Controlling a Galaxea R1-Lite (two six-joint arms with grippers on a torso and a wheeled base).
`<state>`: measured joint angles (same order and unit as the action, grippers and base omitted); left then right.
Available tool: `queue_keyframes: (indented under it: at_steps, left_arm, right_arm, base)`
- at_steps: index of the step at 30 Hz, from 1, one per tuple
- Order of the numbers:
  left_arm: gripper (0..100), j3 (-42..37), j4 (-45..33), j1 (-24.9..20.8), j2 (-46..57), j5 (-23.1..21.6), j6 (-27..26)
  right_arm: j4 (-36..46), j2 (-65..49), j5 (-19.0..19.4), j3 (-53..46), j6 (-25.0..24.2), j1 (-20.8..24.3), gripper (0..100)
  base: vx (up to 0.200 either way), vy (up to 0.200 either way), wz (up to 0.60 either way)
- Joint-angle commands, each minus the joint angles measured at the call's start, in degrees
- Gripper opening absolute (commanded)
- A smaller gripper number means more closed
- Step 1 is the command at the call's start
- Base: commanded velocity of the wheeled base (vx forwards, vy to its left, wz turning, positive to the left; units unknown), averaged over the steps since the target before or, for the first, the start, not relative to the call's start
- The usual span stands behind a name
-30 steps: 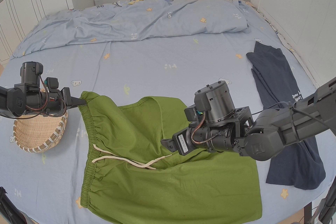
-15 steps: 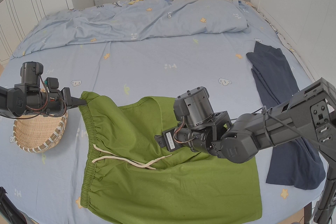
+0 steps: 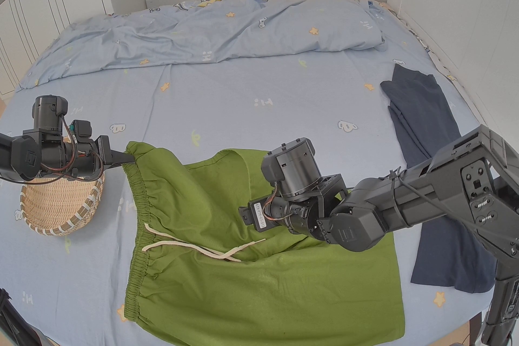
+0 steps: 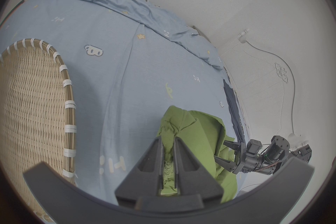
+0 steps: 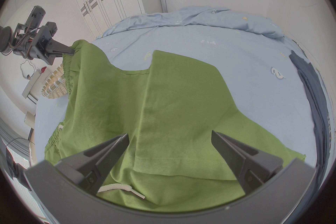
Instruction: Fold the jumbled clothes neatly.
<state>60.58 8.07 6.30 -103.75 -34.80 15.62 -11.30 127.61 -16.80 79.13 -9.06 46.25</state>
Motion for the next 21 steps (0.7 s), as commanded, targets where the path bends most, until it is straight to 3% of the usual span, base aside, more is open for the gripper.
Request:
queue_keyframes:
  at_steps: [1, 21]
  left_arm:
    - [0, -0.02, 0.02, -0.06, 0.04, 0.0, 0.03]
    - [0, -0.28, 0.02, -0.41, -0.04, 0.0, 0.03]
  right_arm:
    - [0.05, 0.09, 0.01, -0.2, -0.52, -0.2, 100]
    - [0.14, -0.43, -2.1, -0.82, -1.93, -1.51, 100]
  base:
    - [0.0, 0.0, 0.0]
    - [0.0, 0.0, 0.0]
